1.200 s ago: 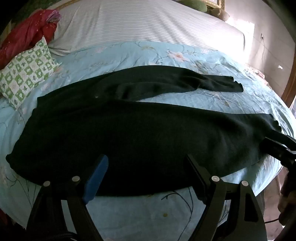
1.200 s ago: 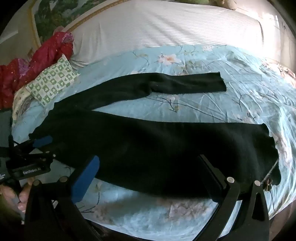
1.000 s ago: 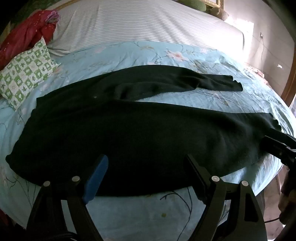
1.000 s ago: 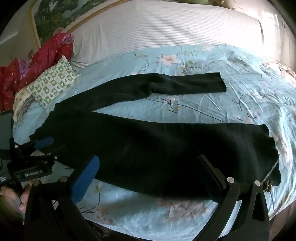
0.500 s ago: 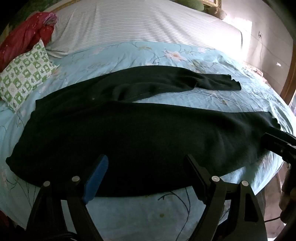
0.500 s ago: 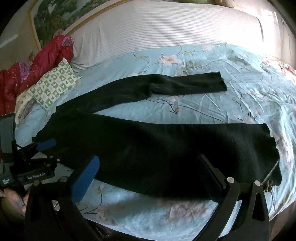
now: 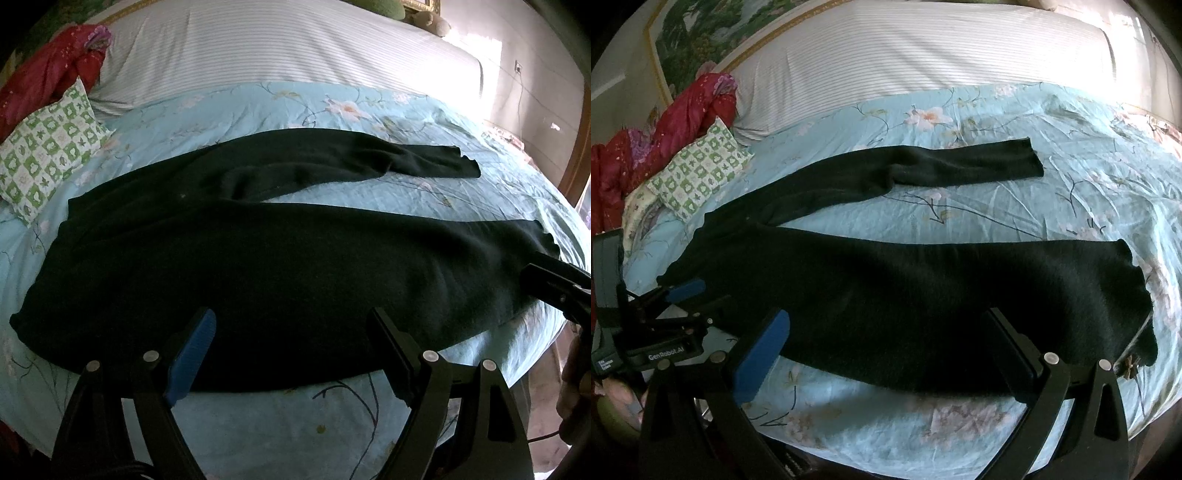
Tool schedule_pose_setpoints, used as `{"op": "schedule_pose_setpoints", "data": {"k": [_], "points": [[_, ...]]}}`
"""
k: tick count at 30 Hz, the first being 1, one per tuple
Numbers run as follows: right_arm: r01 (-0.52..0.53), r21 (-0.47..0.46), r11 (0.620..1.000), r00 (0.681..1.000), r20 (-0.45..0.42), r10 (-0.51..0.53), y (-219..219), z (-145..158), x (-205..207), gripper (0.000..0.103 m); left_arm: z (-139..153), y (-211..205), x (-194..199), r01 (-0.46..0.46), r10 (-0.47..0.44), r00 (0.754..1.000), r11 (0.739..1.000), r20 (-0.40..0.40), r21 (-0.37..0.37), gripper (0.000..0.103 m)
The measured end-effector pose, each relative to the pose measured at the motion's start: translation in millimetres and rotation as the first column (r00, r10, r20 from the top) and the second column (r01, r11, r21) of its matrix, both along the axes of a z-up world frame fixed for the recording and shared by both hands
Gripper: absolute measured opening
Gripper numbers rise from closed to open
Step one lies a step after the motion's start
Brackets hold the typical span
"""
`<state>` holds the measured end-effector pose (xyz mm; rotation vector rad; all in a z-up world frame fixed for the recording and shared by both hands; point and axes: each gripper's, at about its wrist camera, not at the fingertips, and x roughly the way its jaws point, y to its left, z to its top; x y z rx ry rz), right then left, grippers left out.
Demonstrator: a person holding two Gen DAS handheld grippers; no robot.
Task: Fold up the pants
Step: 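Grasp the black pants waistband with both grippers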
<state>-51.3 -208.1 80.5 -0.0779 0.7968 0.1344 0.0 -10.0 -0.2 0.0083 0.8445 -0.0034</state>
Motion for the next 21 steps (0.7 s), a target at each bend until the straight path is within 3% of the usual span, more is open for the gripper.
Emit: {"op": "schedule_pose_setpoints", "data": {"k": [21], "points": [[0.009,0.051,0.999,1.000,-0.014,-0.009,-6.9,-0.4,3.2,0.103,-2.0,-8.3,4.5,0.041,-0.041,0.999,0.999,-0.019,-0.005,0.084]]}}
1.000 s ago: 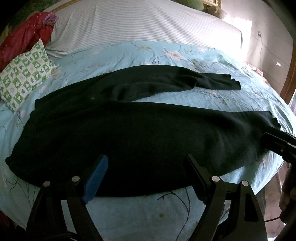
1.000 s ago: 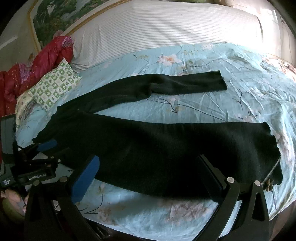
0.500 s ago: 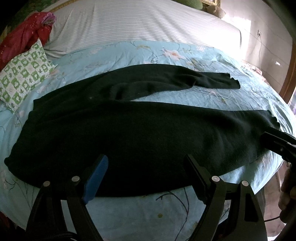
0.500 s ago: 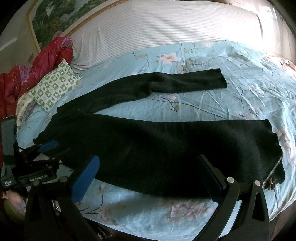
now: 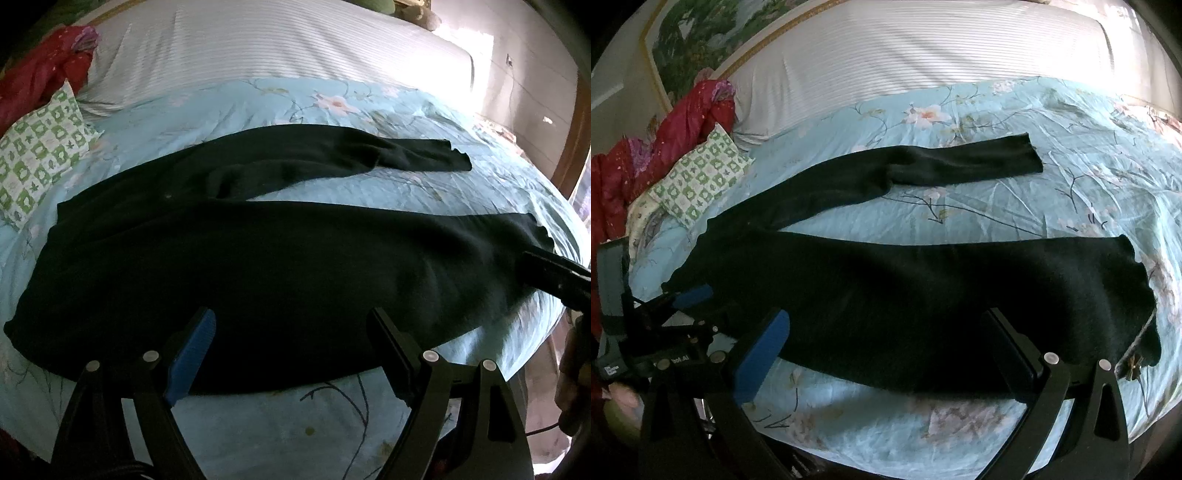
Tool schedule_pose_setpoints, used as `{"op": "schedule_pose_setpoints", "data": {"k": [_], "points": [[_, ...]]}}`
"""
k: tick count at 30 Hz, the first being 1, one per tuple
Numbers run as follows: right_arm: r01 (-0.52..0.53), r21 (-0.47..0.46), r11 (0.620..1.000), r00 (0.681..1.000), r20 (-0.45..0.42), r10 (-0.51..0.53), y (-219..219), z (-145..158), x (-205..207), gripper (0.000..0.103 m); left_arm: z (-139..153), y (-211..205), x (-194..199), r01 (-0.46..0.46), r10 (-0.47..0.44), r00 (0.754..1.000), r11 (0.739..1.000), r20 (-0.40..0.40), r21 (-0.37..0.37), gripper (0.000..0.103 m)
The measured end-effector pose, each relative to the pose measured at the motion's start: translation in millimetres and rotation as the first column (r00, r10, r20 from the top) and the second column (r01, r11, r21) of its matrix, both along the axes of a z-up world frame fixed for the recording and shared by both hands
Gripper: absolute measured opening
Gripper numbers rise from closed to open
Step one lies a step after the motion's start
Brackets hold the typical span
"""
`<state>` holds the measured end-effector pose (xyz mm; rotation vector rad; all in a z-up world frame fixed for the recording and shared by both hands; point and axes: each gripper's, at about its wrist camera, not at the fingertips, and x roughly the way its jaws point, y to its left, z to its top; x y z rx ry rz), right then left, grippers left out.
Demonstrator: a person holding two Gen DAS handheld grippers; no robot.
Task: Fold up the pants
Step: 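Grasp the black pants waistband with both grippers, then lift the black pants off the duvet by the waistband with both grippers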
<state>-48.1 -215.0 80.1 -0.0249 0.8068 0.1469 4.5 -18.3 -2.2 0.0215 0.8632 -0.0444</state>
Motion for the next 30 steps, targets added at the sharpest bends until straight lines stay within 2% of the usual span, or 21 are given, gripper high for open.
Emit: {"op": "schedule_pose_setpoints", "data": {"k": [18,23,30], "points": [[0.034,0.062,0.997,0.999,-0.028,-0.032,-22.5,12.3,26.4,0.103,6.4,9.5,29.5,0.010,-0.010,0.999,1.000,-0.035,-0.010,0.084],[0.026,0.042,0.999,0.999,-0.025,-0.025,-27.9,22.0,45.3,0.103,17.7,12.3,54.2,0.047,-0.048,0.998,0.999,-0.043,-0.008,0.084],[0.022,-0.005,1.000,0.999,-0.039,-0.022,-47.1,46.0,93.8,0.103,43.8,20.6,114.2,0.117,-0.117,0.992,0.993,-0.043,0.011,0.084]]}}
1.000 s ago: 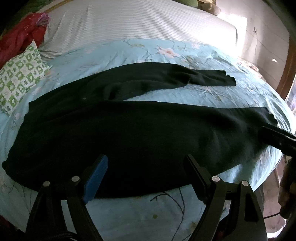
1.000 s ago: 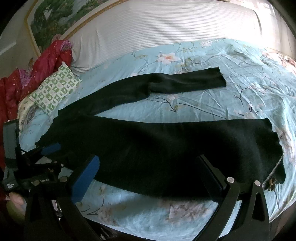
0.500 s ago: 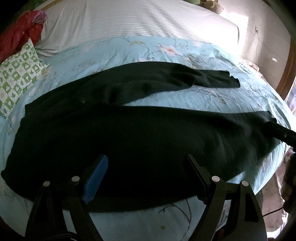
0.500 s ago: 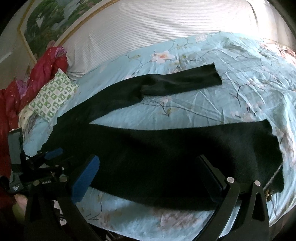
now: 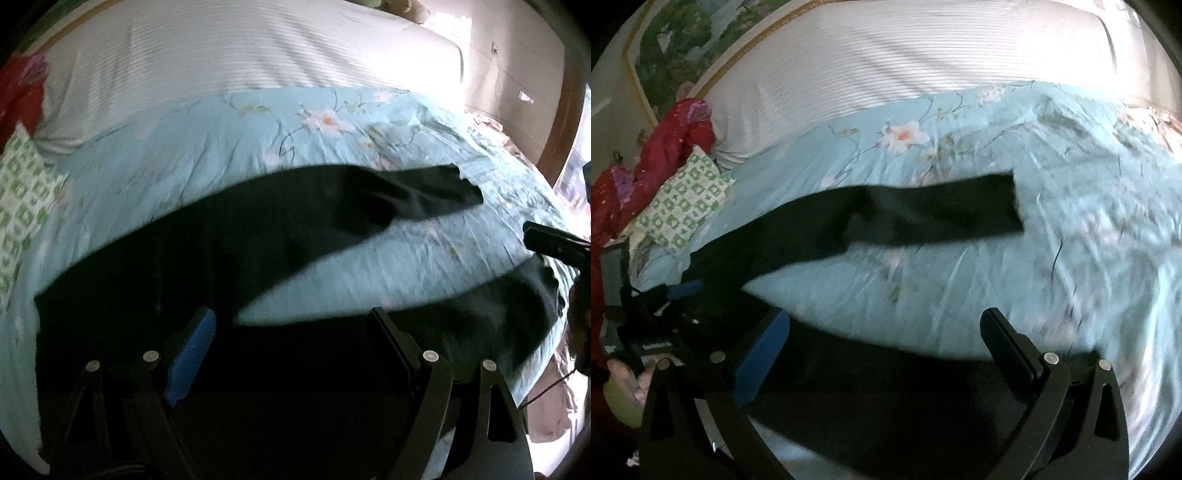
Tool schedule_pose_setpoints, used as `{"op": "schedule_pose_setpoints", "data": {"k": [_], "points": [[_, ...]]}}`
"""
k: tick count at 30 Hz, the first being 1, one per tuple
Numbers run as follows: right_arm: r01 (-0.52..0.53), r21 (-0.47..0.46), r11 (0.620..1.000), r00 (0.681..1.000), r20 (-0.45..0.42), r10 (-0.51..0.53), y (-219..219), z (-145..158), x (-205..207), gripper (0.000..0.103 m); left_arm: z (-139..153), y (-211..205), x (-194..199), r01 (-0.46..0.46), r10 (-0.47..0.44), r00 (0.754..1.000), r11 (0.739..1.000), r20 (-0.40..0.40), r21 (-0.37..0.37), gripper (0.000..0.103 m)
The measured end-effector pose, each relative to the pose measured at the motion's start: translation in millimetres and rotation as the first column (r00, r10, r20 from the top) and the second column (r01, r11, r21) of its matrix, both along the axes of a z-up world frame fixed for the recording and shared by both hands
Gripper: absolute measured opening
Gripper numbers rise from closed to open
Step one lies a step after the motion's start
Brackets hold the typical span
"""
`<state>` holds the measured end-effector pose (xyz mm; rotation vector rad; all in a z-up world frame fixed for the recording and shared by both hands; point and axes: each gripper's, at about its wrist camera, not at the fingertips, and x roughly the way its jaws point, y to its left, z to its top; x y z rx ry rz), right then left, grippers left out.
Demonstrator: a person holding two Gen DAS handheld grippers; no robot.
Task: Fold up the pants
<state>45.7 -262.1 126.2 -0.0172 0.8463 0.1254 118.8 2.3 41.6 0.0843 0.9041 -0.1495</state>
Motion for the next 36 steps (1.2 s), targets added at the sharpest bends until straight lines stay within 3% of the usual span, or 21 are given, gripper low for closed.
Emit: {"op": "schedule_pose_setpoints", "data": {"k": [9,17,24,26,28,29,30,31,32,33,34,35,36], "points": [[0.031,0.018,0.999,0.999,-0.042,-0.031,-36.1,14.7,76.5,0.103,3.6,9.7,98.8,0.076,-0.078,0.993,0.997,-0.086,-0.031,0.084],[0.081,0.009,0.997,0.993,-0.089,-0.080,-68.0,7.2,136.8,0.103,-7.3,1.6,170.1,0.110,-0.108,0.989,0.994,-0.099,0.015,0.084],[0.061,-0.035,0.998,0.988,-0.141,-0.065,-84.0,-6.3,181.7,0.102,-40.2,-14.5,222.1,0.243,-0.227,0.955,0.968,-0.192,0.066,0.084],[0.030,-0.055,0.998,0.986,-0.163,-0.038,-82.8,-12.7,191.1,0.098,-52.6,-17.9,237.7,0.260,-0.234,0.945,0.962,-0.230,0.086,0.084],[-0.004,-0.048,0.999,0.982,-0.186,-0.005,-82.0,-19.4,197.9,0.087,-60.4,-17.4,245.5,0.275,-0.249,0.933,0.959,-0.259,0.069,0.084],[-0.011,-0.047,0.999,0.981,-0.193,0.002,-82.3,-21.9,200.2,0.075,-62.5,-18.4,248.0,0.284,-0.262,0.929,0.957,-0.261,0.054,0.082],[-0.013,-0.058,0.998,0.981,-0.192,0.002,-82.6,-23.5,201.4,0.066,-62.9,-18.7,247.8,0.294,-0.274,0.926,0.955,-0.260,0.043,0.073],[-0.015,-0.070,0.997,0.983,-0.182,0.002,-83.6,-23.8,202.1,0.061,-62.4,-20.3,246.1,0.315,-0.297,0.918,0.949,-0.261,0.027,0.054],[-0.015,-0.072,0.997,0.984,-0.176,0.002,-85.0,-23.0,202.3,0.049,-61.4,-22.3,243.3,0.338,-0.324,0.909,0.941,-0.263,0.009,0.042],[-0.013,-0.064,0.998,0.985,-0.171,0.002,-87.4,-22.0,202.3,0.034,-59.5,-25.3,238.8,0.361,-0.351,0.897,0.932,-0.267,-0.011,0.015],[-0.007,-0.043,0.999,0.985,-0.172,0.000,-91.7,-20.3,202.0,0.027,-58.1,-27.7,235.6,0.372,-0.362,0.892,0.928,-0.270,-0.014,0.007],[-0.003,-0.027,1.000,0.985,-0.170,-0.001,-94.9,-18.6,201.4,0.015,-55.6,-30.7,230.7,0.376,-0.361,0.896,0.927,-0.259,0.008,0.006],[-0.004,-0.011,1.000,0.987,-0.161,0.002,-97.9,-15.7,199.6,0.013,-52.8,-33.6,223.8,0.384,-0.366,0.898,0.923,-0.246,0.030,0.004]]}}
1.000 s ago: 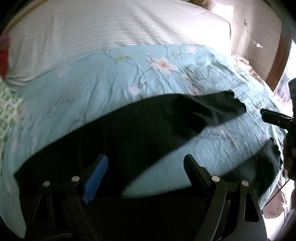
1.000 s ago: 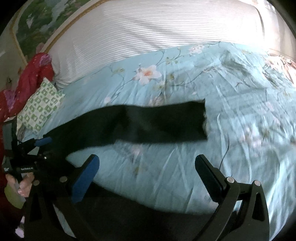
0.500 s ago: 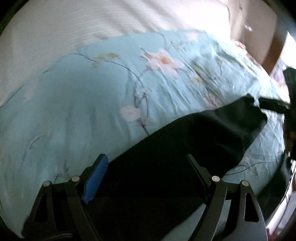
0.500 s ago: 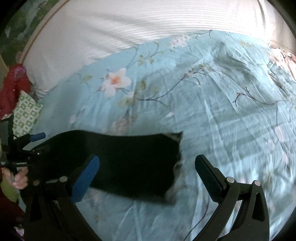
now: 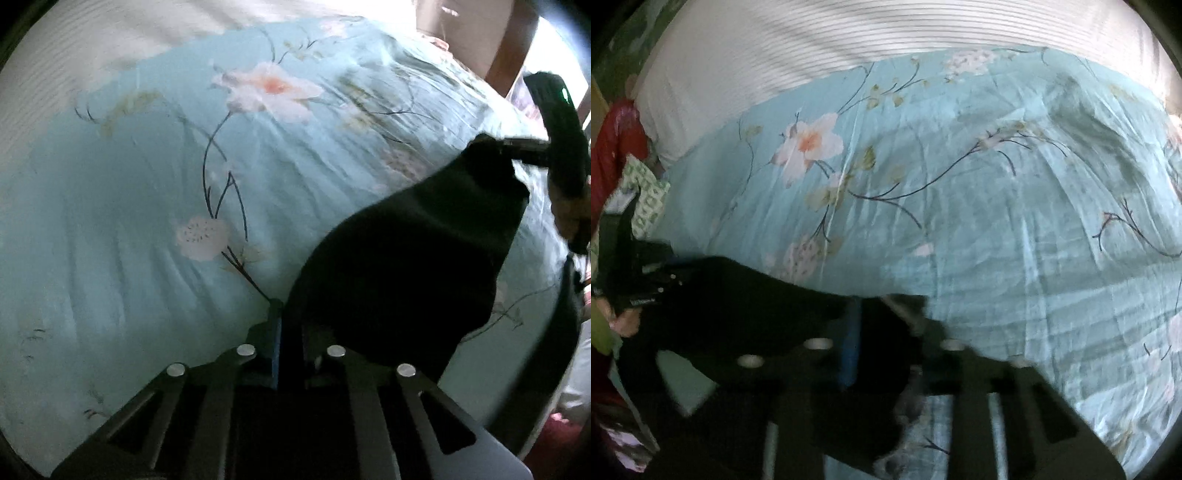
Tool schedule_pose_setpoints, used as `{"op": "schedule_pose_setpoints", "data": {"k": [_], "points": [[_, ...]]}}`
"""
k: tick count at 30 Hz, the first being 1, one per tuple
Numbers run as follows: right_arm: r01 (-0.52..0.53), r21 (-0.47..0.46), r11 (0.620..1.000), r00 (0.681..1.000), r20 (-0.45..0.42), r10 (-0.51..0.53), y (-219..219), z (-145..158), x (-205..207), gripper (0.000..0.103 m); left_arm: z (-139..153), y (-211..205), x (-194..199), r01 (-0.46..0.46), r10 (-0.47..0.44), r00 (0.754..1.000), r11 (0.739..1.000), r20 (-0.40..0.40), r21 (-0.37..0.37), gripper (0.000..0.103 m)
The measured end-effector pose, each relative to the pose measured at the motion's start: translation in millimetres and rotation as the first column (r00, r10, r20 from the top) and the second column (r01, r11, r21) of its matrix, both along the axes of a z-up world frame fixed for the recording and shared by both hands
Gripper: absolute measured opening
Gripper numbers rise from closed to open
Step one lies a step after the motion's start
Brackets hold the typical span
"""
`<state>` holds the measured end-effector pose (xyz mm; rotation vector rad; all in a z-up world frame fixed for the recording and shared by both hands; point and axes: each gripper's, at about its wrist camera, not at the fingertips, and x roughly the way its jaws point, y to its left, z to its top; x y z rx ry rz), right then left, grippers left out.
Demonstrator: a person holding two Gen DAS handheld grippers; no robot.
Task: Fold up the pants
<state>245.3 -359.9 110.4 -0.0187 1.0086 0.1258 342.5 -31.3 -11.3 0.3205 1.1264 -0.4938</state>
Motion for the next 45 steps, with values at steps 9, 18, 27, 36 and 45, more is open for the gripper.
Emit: {"op": "schedule_pose_setpoints", "data": {"k": [9,18,27,36,45], "points": [[-0.122,0.008,0.993,0.985,0.126,0.120,-0.5,44.9,-47.7,0.009,47.1,-3.2,-81.5,-0.010,0.016,0.996,0.998,0.088,-0.062,0.003],[-0.275,-0.130,0.953,0.940,0.174,0.295,7.6,56.5,-123.6,0.008,67.0,-5.5,-175.5,-0.045,0.058,0.992,0.991,0.109,-0.123,0.003],[-0.318,-0.250,0.915,0.917,0.164,0.363,6.4,44.8,-200.4,0.008,72.4,-19.4,-239.3,-0.026,0.044,0.991,0.989,0.126,-0.146,0.003],[-0.304,-0.315,0.899,0.914,0.170,0.369,4.9,37.2,-246.4,0.008,63.0,-30.6,-275.7,-0.009,0.027,0.993,0.988,0.115,-0.151,0.003],[-0.302,-0.361,0.882,0.927,0.106,0.361,-0.2,11.0,-279.3,0.007,39.0,-34.9,-293.1,0.016,-0.005,0.997,0.990,0.083,-0.137,0.003]]}}
